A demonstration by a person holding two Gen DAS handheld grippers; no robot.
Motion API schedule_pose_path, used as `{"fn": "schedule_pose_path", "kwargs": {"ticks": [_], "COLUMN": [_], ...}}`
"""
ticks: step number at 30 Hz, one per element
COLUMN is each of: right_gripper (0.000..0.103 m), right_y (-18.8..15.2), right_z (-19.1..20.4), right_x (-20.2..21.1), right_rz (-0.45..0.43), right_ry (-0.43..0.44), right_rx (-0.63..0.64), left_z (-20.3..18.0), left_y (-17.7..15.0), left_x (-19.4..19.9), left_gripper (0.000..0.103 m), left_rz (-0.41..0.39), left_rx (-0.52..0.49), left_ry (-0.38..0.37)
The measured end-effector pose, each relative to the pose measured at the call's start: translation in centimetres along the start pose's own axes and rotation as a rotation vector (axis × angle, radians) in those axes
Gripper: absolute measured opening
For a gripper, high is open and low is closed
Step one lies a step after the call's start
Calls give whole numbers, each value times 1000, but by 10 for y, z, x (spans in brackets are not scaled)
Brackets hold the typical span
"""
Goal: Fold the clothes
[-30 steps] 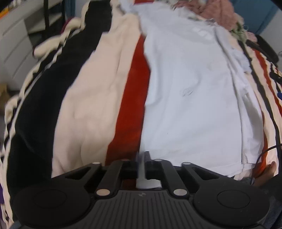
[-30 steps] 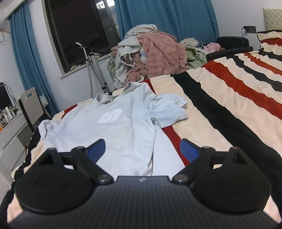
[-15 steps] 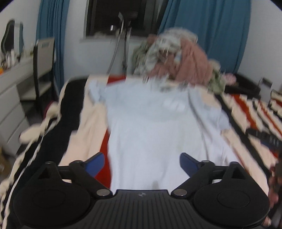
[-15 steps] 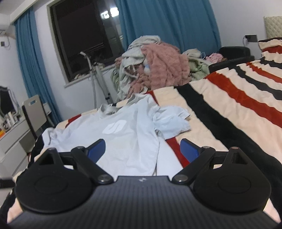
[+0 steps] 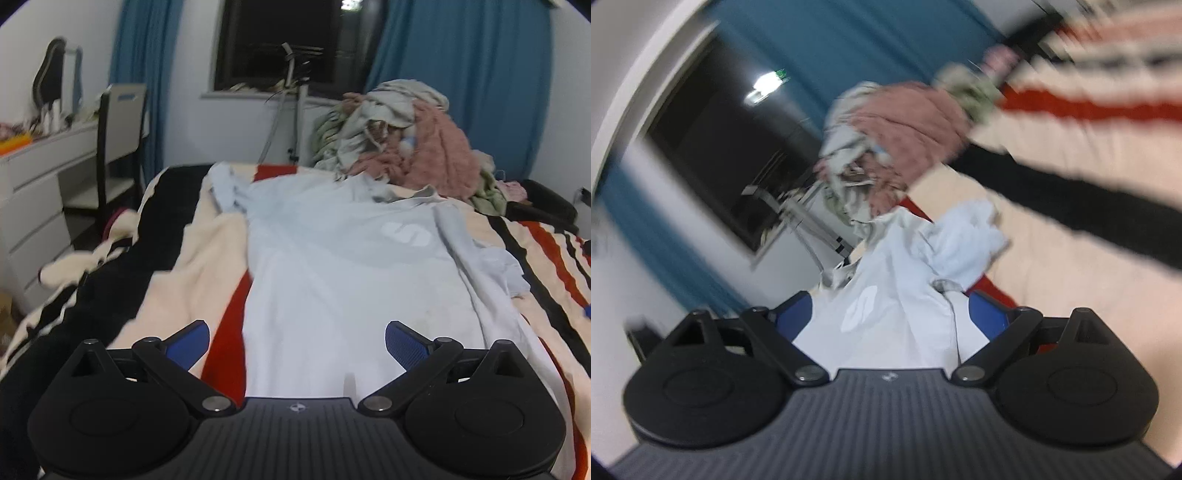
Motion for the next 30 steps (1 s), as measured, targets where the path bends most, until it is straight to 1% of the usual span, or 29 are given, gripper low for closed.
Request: {"fn": "schedule_pose_path", "kwargs": {"ticks": [2,5,7,9,14,16,18,20,21,22,23,24,25,27,30], "right_gripper": [93,92,85,83,84,81,81,74,58,24,19,19,16,14,14], "right_y": [2,2,1,5,21,28,37,48,53,58,63,72,83,111,149], "right_z": [-19,-49,-69,-81,-71,-65,-60,-57,-56,-55,-54,-52,-48,-35,-30], "right_x": [-33,-81,-113,-146,-193,-215,-232,-246,-253,-260,-266,-271,-269,-263,-258], "right_rz": [51,78,95,85,4,-5,-21,-30,-29,-14,2,0,-23,-94,-162], "right_ry": [-12,-58,-74,-78,-25,-7,-17,-32,-47,-70,-93,-106,-96,-91,-110], "right_rx": [-103,-200,-262,-262,-170,-143,-125,-102,-87,-60,-34,-2,35,139,215], "left_z": [5,10,10,8,5,4,2,2,2,2,2,3,3,4,6], "left_y": [0,-3,-6,-10,-18,-18,-18,-20,-21,-22,-23,-23,-24,-25,-26], "left_x": [0,-5,-10,-16,-37,-47,-54,-59,-62,-66,-69,-71,-73,-75,-77], "left_gripper": [102,102,102,102,102,102,102,102,102,102,102,102,102,102,102], "left_rz": [-2,-7,-2,8,33,39,39,44,52,63,77,89,99,111,118], "left_rx": [27,34,29,19,21,28,27,28,33,41,54,66,77,88,89], "left_ry": [-5,-14,-21,-28,-51,-65,-70,-75,-76,-77,-81,-85,-89,-87,-76]}}
Point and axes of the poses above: each gripper's, at about its wrist camera, not at the fingertips, and x roughly against the way its jaws point, z to its left, y to its top, the point moved 8 cm from there along -x, roughly the way its jaws point, and after that the axes turned 7 degrees about -y, right-handed, at the moved point
